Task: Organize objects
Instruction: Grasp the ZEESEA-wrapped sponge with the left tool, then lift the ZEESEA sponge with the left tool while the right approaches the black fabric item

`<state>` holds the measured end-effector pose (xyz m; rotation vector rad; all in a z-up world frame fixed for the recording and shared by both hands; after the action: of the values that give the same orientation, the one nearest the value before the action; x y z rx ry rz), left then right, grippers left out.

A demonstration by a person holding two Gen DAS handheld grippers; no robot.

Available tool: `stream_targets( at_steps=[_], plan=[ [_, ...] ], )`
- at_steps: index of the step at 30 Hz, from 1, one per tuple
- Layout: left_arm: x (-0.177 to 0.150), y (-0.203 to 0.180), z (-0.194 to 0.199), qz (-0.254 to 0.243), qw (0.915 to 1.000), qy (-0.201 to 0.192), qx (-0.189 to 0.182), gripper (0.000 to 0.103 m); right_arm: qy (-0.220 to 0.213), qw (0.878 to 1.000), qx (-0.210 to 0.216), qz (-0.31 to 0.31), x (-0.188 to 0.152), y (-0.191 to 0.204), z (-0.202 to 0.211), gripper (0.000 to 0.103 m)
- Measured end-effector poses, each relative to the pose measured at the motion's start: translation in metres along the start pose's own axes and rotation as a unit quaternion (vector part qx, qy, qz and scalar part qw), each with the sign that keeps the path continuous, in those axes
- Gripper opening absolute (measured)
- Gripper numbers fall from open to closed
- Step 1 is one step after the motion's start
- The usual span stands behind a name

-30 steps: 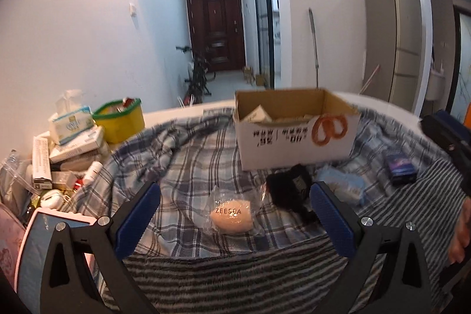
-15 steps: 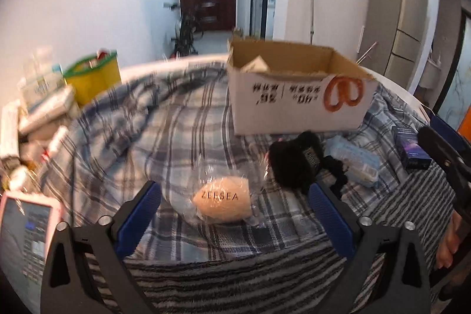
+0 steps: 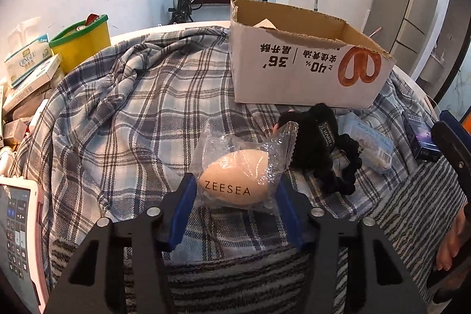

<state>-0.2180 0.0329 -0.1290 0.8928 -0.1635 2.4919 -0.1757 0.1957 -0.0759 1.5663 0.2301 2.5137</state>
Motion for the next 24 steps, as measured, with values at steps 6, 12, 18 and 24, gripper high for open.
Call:
stream_targets(
  at_steps=[6, 12, 18, 24],
  plan=[
    [0.004, -0.001, 0.014, -0.004, 0.9994, -0.034, 0.002, 0.05, 0.001, 1.0, -0.003, -0.003, 0.0, -0.001, -0.001, 0.08],
    [0.011, -0.002, 0.052, -0.012, 0.9919, -0.119, 0.041, 0.05, 0.003, 1.0, -0.006, -0.011, 0.0, -0.004, -0.002, 0.08],
    [0.023, -0.001, 0.111, -0.024, 0.9646, -0.217, 0.148, 0.049, 0.0, 1.0, -0.003, -0.019, 0.001, -0.006, -0.002, 0.08],
    [0.017, -0.01, 0.136, -0.037, 0.9532, -0.262, 0.146, 0.049, -0.003, 1.0, 0.0, -0.024, 0.002, -0.008, -0.001, 0.077]
  ],
)
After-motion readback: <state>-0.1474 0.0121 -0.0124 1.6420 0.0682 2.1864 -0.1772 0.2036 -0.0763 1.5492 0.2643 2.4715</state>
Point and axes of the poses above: each gripper's, at about its wrist camera, not at the fingertips, and z roughly against the way its jaws point, y to its left, x to its top, the point moved 7 cm from there along -z, roughly the way its jaws point, and after that the axes turned 11 degrees about -z, right-handed, at the moved point
